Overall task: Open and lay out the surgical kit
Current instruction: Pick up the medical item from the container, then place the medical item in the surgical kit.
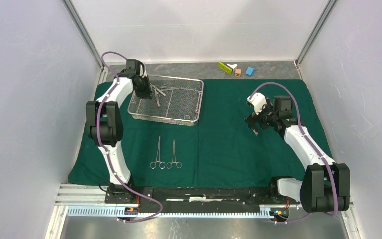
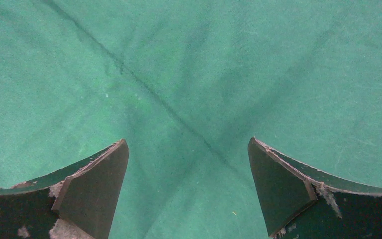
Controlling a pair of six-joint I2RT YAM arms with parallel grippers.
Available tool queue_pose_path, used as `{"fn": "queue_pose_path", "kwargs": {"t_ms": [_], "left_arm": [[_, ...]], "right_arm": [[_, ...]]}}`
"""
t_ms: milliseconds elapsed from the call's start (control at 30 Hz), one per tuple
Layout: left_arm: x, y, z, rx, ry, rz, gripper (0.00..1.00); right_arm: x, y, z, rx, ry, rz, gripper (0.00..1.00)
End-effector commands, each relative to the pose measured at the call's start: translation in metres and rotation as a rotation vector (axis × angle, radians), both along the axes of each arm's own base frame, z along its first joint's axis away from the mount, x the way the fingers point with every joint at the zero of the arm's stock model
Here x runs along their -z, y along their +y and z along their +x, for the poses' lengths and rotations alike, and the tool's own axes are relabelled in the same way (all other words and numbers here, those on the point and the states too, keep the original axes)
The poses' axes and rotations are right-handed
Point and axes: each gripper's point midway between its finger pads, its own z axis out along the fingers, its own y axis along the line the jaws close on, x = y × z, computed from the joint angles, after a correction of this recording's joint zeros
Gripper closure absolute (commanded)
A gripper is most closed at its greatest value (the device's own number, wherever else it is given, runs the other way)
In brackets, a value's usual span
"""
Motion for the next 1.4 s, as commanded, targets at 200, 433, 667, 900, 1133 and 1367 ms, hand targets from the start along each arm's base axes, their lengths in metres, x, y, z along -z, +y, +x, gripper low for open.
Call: {"fn": "queue_pose_path", "kwargs": {"t_ms": [200,433,667,900,1133,1367], "left_arm": [[-0.057,-0.025,-0.03,0.116,-0.164,-0.067,0.98],[-0.078,-0.095,-0.11,0.386,-0.3,-0.028,0.98],[-0.078,-0.179,-0.194,0.627,-0.272,-0.133,0.98],[-0.061,-0.233,-0.241,0.731,-0.222,-0.12,0.98],[-0.044,-0.271,-0.266,0.666,-0.097,-0.147,0.98],[-0.019,-0.317,-0.293,0.579,0.075,-0.21,0.98]], "right_arm": [[-0.007,0.002,0.006,-0.014,-0.032,0.006,0.03],[-0.008,-0.002,0.009,0.005,-0.044,-0.007,0.03],[-0.012,-0.019,0.012,0.083,-0.089,-0.065,0.03],[-0.023,-0.034,0.001,0.167,-0.127,-0.099,0.03],[-0.016,-0.056,-0.021,0.263,-0.146,-0.144,0.02],[-0.015,-0.089,-0.028,0.391,-0.15,-0.127,0.02]]}}
